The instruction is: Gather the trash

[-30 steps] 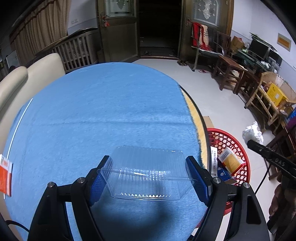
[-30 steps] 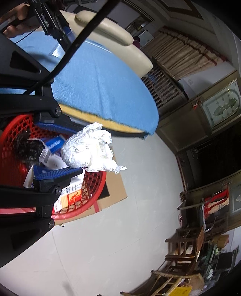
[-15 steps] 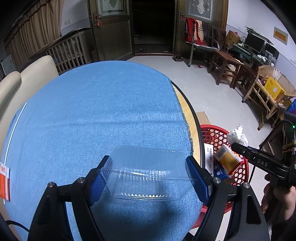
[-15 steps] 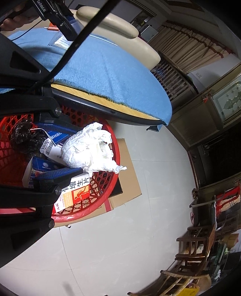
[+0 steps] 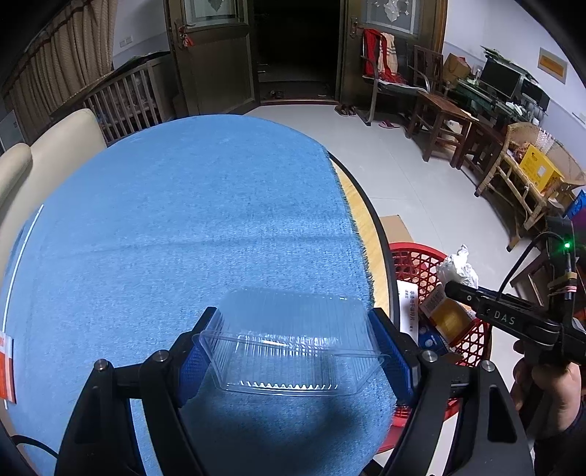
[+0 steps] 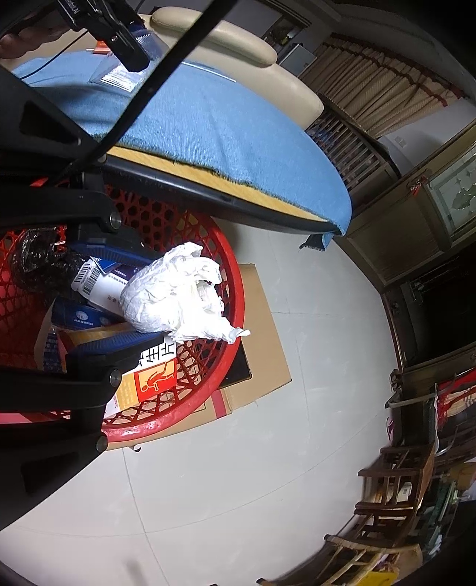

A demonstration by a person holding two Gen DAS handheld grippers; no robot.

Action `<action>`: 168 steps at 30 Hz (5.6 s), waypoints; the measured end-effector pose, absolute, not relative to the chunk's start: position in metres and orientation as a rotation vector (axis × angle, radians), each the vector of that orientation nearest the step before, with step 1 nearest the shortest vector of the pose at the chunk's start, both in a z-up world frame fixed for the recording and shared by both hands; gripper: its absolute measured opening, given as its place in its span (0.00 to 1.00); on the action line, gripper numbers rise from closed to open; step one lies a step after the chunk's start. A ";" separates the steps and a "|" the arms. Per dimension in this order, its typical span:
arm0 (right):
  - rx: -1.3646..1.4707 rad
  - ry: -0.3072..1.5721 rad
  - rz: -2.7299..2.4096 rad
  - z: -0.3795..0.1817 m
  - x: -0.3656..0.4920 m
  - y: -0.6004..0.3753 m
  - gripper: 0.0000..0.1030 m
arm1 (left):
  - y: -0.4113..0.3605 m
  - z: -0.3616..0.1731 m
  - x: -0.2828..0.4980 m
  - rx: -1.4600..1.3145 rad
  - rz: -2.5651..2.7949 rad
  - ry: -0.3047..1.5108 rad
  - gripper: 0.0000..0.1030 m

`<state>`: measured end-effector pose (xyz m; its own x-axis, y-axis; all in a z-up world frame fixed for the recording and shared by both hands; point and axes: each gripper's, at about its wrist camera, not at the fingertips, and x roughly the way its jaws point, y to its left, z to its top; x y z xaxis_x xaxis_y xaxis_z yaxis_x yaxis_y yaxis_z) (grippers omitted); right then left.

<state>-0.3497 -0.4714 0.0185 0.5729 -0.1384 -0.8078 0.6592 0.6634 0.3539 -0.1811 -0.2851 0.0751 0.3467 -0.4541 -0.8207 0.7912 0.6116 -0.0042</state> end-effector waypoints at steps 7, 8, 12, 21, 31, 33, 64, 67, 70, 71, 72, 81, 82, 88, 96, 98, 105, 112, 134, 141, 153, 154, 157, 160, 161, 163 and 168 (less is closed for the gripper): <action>0.751 0.857 -0.526 0.008 -0.348 -0.484 0.72 | -0.294 0.078 -0.184 0.443 -0.868 0.891 0.79; 0.752 0.842 -0.530 0.011 -0.349 -0.484 0.72 | -0.294 0.078 -0.184 0.442 -0.871 0.890 0.79; 0.759 0.795 -0.541 0.022 -0.359 -0.484 0.72 | -0.300 0.079 -0.190 0.452 -0.890 0.887 0.79; 0.777 0.700 -0.563 0.055 -0.391 -0.475 0.72 | -0.316 0.080 -0.213 0.478 -0.939 0.879 0.79; 0.769 0.623 -0.596 0.087 -0.428 -0.472 0.72 | -0.327 0.076 -0.234 0.494 -0.980 0.890 0.79; 0.764 0.610 -0.599 0.093 -0.432 -0.473 0.72 | -0.329 0.074 -0.237 0.499 -0.983 0.892 0.79; 0.694 0.449 -0.579 0.161 -0.453 -0.469 0.76 | -0.359 0.048 -0.259 0.582 -0.985 0.898 0.79; 0.698 0.454 -0.574 0.158 -0.448 -0.471 0.76 | -0.362 0.046 -0.257 0.584 -0.982 0.901 0.79; 0.700 0.461 -0.570 0.156 -0.444 -0.472 0.76 | -0.364 0.045 -0.257 0.585 -0.982 0.899 0.79; 0.700 0.463 -0.569 0.155 -0.443 -0.473 0.76 | -0.365 0.044 -0.257 0.587 -0.985 0.899 0.79; 0.701 0.465 -0.568 0.155 -0.442 -0.472 0.76 | -0.366 0.044 -0.257 0.587 -0.988 0.899 0.79; 0.699 0.472 -0.571 0.154 -0.438 -0.475 0.76 | -0.378 0.036 -0.257 0.641 -0.974 0.912 0.84; 0.698 0.472 -0.572 0.155 -0.439 -0.475 0.76 | -0.379 0.035 -0.257 0.651 -0.967 0.919 0.84; 0.692 0.467 -0.581 0.160 -0.444 -0.472 0.76 | -0.376 0.040 -0.261 0.638 -0.979 0.929 0.84; 0.663 0.458 -0.584 0.173 -0.448 -0.459 0.76 | -0.366 0.046 -0.254 0.518 -1.048 0.986 0.85; 0.660 0.454 -0.585 0.175 -0.450 -0.457 0.76 | -0.365 0.045 -0.248 0.499 -1.043 1.003 0.86; 0.672 0.457 -0.588 0.169 -0.452 -0.459 0.76 | -0.357 0.064 -0.239 0.384 -1.103 0.957 0.87; 0.683 0.460 -0.596 0.163 -0.456 -0.464 0.76 | -0.325 0.091 -0.227 0.311 -1.076 0.848 0.87; 0.511 0.618 -0.615 0.122 -0.444 -0.356 0.76 | -0.228 0.120 -0.244 0.289 -0.931 0.710 0.87; 0.473 0.595 -0.663 0.119 -0.454 -0.327 0.79 | -0.206 0.119 -0.250 0.267 -0.906 0.714 0.87; 0.440 0.632 -0.684 0.119 -0.451 -0.312 0.94 | -0.197 0.125 -0.255 0.264 -0.902 0.704 0.89; 0.435 0.636 -0.684 0.119 -0.450 -0.312 0.98 | -0.198 0.124 -0.256 0.270 -0.896 0.702 0.89; 0.424 0.649 -0.681 0.118 -0.448 -0.310 0.98 | -0.199 0.122 -0.260 0.295 -0.880 0.692 0.89; 0.423 0.656 -0.680 0.117 -0.448 -0.310 0.98 | -0.200 0.121 -0.263 0.306 -0.883 0.682 0.89; 0.425 0.655 -0.680 0.116 -0.448 -0.310 0.98 | -0.200 0.122 -0.264 0.305 -0.883 0.682 0.89; 0.426 0.656 -0.681 0.117 -0.449 -0.311 0.98 | -0.200 0.122 -0.264 0.305 -0.881 0.678 0.89; 0.429 0.659 -0.684 0.115 -0.449 -0.312 0.98 | -0.199 0.122 -0.263 0.298 -0.880 0.677 0.89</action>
<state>-0.4488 -0.3120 0.1155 0.5883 -0.4381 -0.6797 0.6959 0.7024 0.1496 -0.2627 -0.1992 0.1218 0.4488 -0.6080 -0.6549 0.7886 0.6142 -0.0299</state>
